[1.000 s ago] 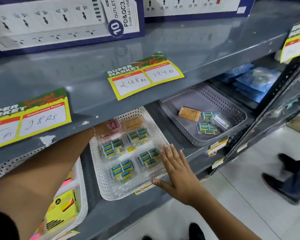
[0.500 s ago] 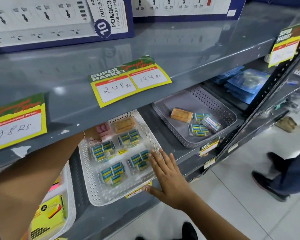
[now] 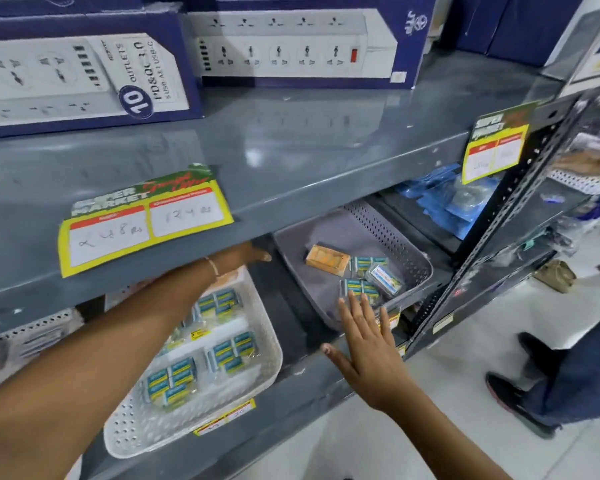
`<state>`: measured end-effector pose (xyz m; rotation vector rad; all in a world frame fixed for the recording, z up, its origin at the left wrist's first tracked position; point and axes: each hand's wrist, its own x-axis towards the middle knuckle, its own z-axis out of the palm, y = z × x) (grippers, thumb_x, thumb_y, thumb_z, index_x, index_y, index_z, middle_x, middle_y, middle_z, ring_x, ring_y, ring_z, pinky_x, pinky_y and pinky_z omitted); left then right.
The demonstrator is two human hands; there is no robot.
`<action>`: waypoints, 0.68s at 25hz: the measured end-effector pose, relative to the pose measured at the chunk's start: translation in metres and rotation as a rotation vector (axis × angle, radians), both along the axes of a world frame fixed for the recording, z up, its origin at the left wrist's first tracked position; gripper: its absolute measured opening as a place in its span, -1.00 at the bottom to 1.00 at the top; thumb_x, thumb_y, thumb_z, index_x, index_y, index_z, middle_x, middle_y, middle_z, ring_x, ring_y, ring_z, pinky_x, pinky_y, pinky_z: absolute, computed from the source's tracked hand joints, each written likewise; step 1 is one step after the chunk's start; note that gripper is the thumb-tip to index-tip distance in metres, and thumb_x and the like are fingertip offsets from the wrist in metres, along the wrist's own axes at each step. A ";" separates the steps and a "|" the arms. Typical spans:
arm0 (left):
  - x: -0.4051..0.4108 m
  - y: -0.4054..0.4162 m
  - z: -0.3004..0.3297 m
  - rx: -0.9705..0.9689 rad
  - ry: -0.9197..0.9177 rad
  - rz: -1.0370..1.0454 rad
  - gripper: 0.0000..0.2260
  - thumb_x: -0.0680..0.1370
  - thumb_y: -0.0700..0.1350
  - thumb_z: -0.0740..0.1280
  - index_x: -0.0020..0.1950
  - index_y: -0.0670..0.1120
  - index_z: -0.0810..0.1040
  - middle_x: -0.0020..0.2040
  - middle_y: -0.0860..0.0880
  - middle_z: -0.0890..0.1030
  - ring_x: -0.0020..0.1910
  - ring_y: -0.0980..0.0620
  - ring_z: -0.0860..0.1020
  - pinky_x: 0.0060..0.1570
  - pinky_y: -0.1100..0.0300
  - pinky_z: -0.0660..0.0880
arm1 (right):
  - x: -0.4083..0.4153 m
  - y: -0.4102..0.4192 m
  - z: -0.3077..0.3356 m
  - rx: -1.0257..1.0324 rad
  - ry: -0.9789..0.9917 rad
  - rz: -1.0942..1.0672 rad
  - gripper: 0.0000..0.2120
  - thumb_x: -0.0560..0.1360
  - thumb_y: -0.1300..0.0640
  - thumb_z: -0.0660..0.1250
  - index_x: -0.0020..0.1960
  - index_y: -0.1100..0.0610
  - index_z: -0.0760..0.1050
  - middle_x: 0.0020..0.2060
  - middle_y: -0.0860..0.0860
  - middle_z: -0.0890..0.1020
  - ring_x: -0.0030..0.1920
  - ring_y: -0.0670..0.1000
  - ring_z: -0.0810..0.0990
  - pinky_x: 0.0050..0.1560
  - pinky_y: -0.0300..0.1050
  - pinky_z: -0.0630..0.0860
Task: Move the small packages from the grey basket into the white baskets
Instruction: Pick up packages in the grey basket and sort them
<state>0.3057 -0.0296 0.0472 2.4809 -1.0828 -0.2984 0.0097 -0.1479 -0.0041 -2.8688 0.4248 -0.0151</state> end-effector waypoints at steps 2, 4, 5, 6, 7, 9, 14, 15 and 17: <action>-0.012 -0.045 -0.003 0.011 -0.053 -0.082 -0.49 0.40 -0.15 0.52 0.29 -0.23 0.48 0.23 -0.14 0.54 0.20 -0.05 0.48 0.18 0.35 0.33 | -0.007 -0.020 -0.001 0.011 0.014 0.008 -0.27 0.57 -0.36 -0.15 0.53 0.00 -0.35 0.53 0.00 -0.30 0.50 0.05 -0.45 0.47 0.13 -0.39; -0.028 -0.094 -0.011 0.161 -0.132 -0.222 -0.53 0.34 -0.10 0.54 0.21 -0.17 0.57 0.18 -0.16 0.61 0.15 -0.13 0.56 0.16 0.13 0.46 | -0.009 -0.032 -0.005 0.027 -0.010 0.041 -0.30 0.58 -0.34 -0.12 0.53 0.01 -0.29 0.54 -0.01 -0.22 0.52 0.11 -0.35 0.44 0.12 -0.38; -0.028 -0.113 -0.019 0.255 -0.159 -0.291 -0.53 0.31 -0.06 0.55 0.17 -0.15 0.59 0.14 -0.15 0.63 0.11 -0.14 0.59 0.10 0.09 0.49 | -0.008 -0.034 -0.007 0.006 -0.026 0.059 -0.30 0.59 -0.33 -0.11 0.55 0.05 -0.20 0.56 0.01 -0.13 0.54 0.15 -0.26 0.44 0.13 -0.33; -0.028 -0.131 -0.029 0.337 -0.188 -0.326 -0.55 0.29 0.00 0.56 0.12 -0.11 0.61 0.09 -0.13 0.65 0.07 -0.14 0.60 0.05 0.11 0.51 | -0.010 -0.038 -0.011 -0.024 -0.026 0.070 -0.30 0.59 -0.33 -0.10 0.56 0.09 -0.07 0.56 0.05 0.00 0.55 0.18 -0.15 0.43 0.15 -0.25; -0.027 -0.141 -0.037 0.409 -0.220 -0.353 -0.57 0.27 0.04 0.57 0.06 -0.08 0.62 0.05 -0.09 0.66 0.03 -0.11 0.61 0.00 0.14 0.50 | -0.010 -0.039 -0.013 -0.048 -0.020 0.076 -0.30 0.60 -0.32 -0.09 0.55 0.13 0.06 0.54 0.08 0.13 0.54 0.19 -0.03 0.42 0.18 -0.15; -0.023 -0.152 -0.052 0.496 -0.233 -0.417 -0.64 0.25 0.04 0.58 -0.05 -0.06 0.61 -0.02 -0.05 0.68 -0.03 -0.09 0.62 -0.08 0.14 0.46 | -0.007 -0.039 -0.019 -0.081 -0.045 0.092 -0.31 0.60 -0.31 -0.07 0.53 0.16 0.16 0.51 0.10 0.24 0.54 0.19 0.07 0.41 0.20 -0.09; -0.010 -0.160 -0.069 0.456 -0.205 -0.417 -0.64 0.28 0.21 0.45 -0.13 -0.05 0.64 -0.13 -0.05 0.69 -0.11 -0.09 0.64 -0.14 0.08 0.55 | -0.005 -0.043 -0.027 -0.083 -0.075 0.113 -0.29 0.60 -0.30 -0.05 0.56 0.17 0.05 0.55 0.12 0.14 0.56 0.19 -0.06 0.45 0.21 -0.19; -0.011 -0.159 -0.067 0.432 -0.206 -0.420 -0.62 0.31 0.23 0.40 -0.13 -0.06 0.64 -0.13 -0.06 0.69 -0.11 -0.10 0.63 -0.14 0.08 0.55 | -0.005 -0.043 -0.027 -0.078 -0.060 0.118 -0.29 0.60 -0.30 -0.04 0.55 0.17 0.06 0.54 0.12 0.15 0.56 0.19 -0.05 0.45 0.21 -0.17; -0.015 -0.152 -0.062 0.379 -0.212 -0.405 -0.56 0.37 0.27 0.30 -0.12 -0.09 0.64 -0.10 -0.09 0.67 -0.09 -0.11 0.62 -0.09 0.09 0.54 | -0.005 -0.042 -0.027 -0.070 -0.052 0.126 -0.29 0.59 -0.30 -0.01 0.54 0.18 0.11 0.53 0.13 0.20 0.55 0.19 -0.01 0.45 0.20 -0.13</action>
